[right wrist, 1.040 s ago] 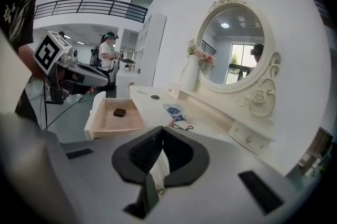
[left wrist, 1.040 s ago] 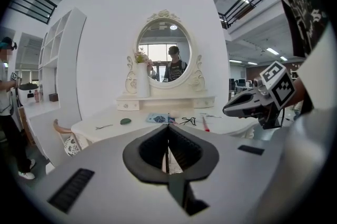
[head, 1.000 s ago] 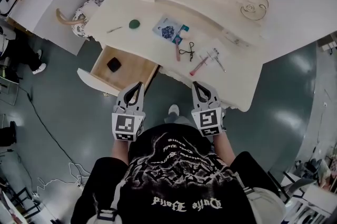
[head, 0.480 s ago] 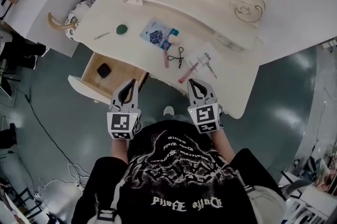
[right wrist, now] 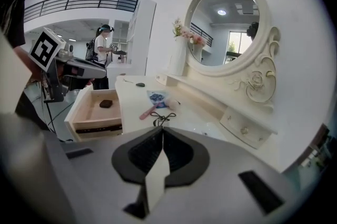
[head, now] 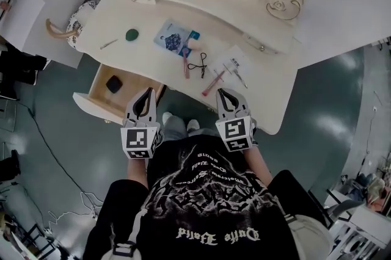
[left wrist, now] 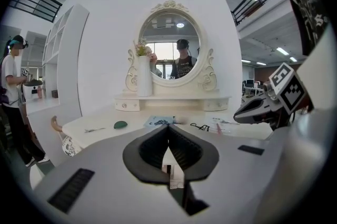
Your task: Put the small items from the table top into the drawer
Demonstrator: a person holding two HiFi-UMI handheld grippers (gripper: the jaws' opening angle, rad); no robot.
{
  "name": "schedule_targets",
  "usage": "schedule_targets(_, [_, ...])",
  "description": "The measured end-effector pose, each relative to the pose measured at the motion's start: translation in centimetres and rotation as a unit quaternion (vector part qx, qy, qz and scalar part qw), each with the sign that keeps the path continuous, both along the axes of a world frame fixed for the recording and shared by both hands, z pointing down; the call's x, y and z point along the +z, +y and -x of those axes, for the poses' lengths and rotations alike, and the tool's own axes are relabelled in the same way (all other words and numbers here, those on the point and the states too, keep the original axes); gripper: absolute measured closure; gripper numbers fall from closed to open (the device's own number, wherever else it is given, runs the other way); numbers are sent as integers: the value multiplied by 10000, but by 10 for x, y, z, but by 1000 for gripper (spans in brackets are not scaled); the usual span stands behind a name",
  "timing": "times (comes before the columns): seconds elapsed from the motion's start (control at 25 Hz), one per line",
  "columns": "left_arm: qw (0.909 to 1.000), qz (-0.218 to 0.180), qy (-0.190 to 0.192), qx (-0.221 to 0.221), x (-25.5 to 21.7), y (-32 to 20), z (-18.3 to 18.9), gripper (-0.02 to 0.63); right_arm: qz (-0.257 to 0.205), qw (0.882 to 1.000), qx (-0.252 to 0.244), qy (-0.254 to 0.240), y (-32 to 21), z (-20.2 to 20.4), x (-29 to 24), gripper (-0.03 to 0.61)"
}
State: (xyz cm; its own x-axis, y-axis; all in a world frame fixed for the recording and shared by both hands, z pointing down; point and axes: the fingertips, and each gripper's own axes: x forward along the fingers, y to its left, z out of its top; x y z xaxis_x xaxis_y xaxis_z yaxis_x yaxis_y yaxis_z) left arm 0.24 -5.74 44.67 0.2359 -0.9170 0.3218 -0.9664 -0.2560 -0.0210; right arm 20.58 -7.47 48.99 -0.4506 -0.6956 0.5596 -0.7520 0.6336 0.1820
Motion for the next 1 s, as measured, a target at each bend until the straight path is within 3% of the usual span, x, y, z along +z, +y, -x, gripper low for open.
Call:
schedule_targets(0.12, [10000, 68, -11, 5, 4, -7, 3, 598, 127, 9997, 105, 186, -3, -3, 7, 566])
schedule_targets(0.56, [9998, 164, -3, 127, 0, -25, 26, 598, 409, 9981, 462, 25, -22, 7, 12, 566])
schedule_targets(0.72, [9997, 148, 7, 187, -1, -29, 29, 598, 458, 9968, 628, 202, -26, 5, 17, 566])
schedule_targets(1.0, [9994, 182, -217, 178, 5, -31, 40, 598, 687, 9938, 873, 85, -28, 8, 22, 556])
